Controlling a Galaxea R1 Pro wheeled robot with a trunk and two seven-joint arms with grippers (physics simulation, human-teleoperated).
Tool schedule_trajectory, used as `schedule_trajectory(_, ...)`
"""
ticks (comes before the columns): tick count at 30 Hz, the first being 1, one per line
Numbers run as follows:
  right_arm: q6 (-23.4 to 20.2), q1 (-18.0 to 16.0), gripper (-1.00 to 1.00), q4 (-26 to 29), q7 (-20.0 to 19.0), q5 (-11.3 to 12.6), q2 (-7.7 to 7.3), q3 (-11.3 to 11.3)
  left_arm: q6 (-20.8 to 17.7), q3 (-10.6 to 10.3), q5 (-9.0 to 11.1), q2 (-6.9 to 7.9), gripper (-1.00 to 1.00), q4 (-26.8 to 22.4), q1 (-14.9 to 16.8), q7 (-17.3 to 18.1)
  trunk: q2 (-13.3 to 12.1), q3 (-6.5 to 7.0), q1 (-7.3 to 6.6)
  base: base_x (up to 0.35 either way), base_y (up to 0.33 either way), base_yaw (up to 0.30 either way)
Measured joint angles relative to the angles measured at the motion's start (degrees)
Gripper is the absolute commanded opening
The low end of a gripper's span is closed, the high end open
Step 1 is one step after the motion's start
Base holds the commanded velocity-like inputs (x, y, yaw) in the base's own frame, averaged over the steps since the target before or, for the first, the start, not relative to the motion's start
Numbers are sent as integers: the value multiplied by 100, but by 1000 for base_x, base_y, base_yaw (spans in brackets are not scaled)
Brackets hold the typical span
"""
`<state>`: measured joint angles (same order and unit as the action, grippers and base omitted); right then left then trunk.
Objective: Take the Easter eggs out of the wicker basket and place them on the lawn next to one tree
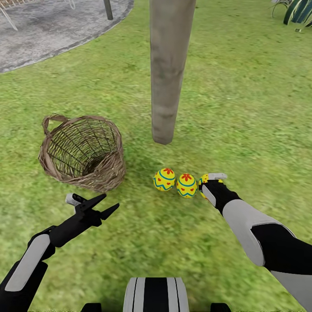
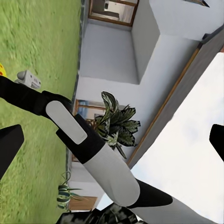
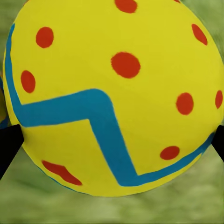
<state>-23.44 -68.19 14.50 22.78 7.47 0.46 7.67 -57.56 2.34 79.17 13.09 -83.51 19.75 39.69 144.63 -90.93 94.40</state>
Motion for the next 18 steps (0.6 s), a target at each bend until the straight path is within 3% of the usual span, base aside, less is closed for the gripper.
schedule_trajectory(18, -10, -2, -100, 4, 16, -25, -8, 0, 2, -10, 3, 0, 100, 0, 0, 1, 15, -243, 28, 0, 0, 0)
